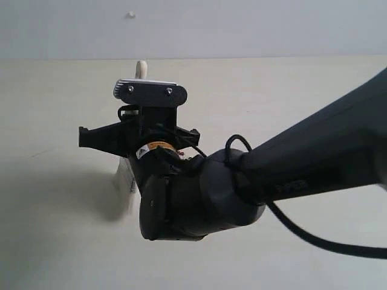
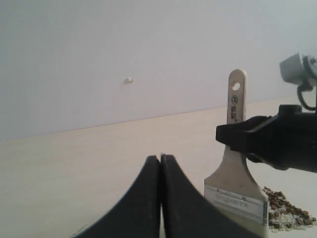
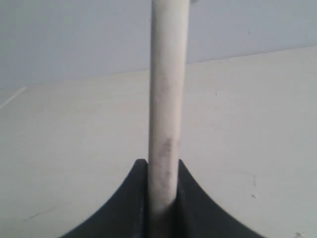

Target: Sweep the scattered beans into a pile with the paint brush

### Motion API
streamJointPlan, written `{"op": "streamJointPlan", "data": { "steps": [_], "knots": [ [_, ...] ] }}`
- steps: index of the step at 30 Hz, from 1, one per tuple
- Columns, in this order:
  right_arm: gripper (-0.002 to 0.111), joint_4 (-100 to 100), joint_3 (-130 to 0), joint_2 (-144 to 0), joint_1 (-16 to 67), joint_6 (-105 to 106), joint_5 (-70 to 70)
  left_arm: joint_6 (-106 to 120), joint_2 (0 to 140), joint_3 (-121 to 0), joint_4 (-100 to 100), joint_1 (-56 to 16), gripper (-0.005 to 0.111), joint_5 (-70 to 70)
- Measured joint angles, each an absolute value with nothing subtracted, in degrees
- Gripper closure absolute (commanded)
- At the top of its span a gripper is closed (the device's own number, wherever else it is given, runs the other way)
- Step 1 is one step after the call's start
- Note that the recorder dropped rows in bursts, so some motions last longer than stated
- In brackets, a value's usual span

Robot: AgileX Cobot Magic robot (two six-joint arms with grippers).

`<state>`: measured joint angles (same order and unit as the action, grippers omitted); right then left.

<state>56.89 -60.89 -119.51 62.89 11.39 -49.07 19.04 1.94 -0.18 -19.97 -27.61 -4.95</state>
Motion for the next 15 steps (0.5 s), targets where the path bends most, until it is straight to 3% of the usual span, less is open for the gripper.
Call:
{"op": "streamJointPlan", "data": {
  "steps": [15],
  "knots": [
    [0.108, 72.90, -61.39, -120.76, 62.94, 27.45, -56.76, 19.04, 1.94, -0.18, -19.97, -27.61, 0.107, -4.95]
  ]
}}
